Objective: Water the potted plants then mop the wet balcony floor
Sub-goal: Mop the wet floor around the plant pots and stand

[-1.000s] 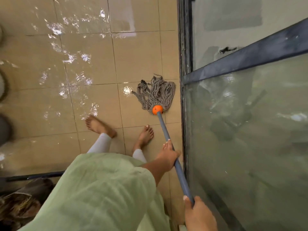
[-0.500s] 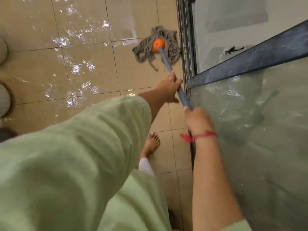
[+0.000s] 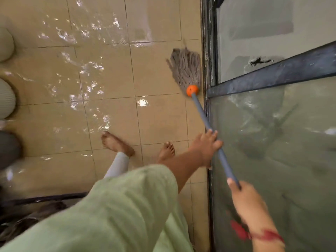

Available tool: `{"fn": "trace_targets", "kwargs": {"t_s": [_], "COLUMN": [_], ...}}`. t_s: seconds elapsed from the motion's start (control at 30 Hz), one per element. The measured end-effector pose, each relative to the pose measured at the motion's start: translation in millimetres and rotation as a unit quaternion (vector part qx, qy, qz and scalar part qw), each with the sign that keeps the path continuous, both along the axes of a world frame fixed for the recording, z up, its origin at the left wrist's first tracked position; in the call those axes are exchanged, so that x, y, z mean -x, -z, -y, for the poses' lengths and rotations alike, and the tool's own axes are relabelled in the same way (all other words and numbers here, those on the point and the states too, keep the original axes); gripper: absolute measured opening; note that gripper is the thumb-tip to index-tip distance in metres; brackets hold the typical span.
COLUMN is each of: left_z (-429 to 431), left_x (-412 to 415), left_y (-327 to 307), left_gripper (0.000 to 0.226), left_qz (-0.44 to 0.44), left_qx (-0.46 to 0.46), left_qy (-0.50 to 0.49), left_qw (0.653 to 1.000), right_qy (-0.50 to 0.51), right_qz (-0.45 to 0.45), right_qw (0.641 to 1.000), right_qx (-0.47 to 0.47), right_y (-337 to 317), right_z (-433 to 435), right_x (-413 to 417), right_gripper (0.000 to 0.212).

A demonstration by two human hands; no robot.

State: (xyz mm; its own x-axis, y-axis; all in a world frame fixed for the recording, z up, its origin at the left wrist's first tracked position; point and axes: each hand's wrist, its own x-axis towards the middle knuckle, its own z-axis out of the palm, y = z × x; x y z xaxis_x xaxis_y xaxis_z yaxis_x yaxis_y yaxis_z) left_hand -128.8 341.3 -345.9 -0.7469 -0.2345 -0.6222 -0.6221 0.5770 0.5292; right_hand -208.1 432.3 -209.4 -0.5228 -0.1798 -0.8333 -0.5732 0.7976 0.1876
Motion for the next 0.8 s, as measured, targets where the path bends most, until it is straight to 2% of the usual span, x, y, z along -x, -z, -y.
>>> {"fn": "trace_targets", "kwargs": {"t_s": [0.17, 0.27, 0.5, 0.6, 0.67, 0.8], "left_z": [-51, -50, 7, 28, 33, 33], "left_x": [-3, -24, -130, -191, -240, -341], "left_y": [-22, -25, -20, -14, -5, 5], "left_gripper": [0.044, 0.039, 0.031, 0.031, 0.032, 0.023], "left_qz": [-0.003, 0.002, 0.002, 0.026, 0.043, 0.047], "left_qx": [-0.064, -0.103, -0.126, -0.123, -0.11, -0.092], "left_qy": [0.092, 0.096, -0.078, -0.163, -0.238, -0.409], "left_qw": [0.994, 0.99, 0.989, 0.979, 0.964, 0.907], "right_qy": [-0.06, -0.135, -0.243, -0.325, -0.386, -0.51], "right_qz": [-0.017, -0.016, 0.028, 0.047, 0.061, 0.095], "right_qw": [0.991, 0.979, 0.958, 0.936, 0.913, 0.853], "right_qx": [-0.12, -0.153, -0.146, -0.127, -0.115, -0.055], "right_y": [-38, -44, -36, -26, -16, -1], "right_z": [-33, -16, 55, 89, 110, 142], "right_x": [-26, -44, -113, -159, -199, -292], "right_gripper": [0.043, 0.044, 0.042, 0.043, 0.047, 0.045]}}
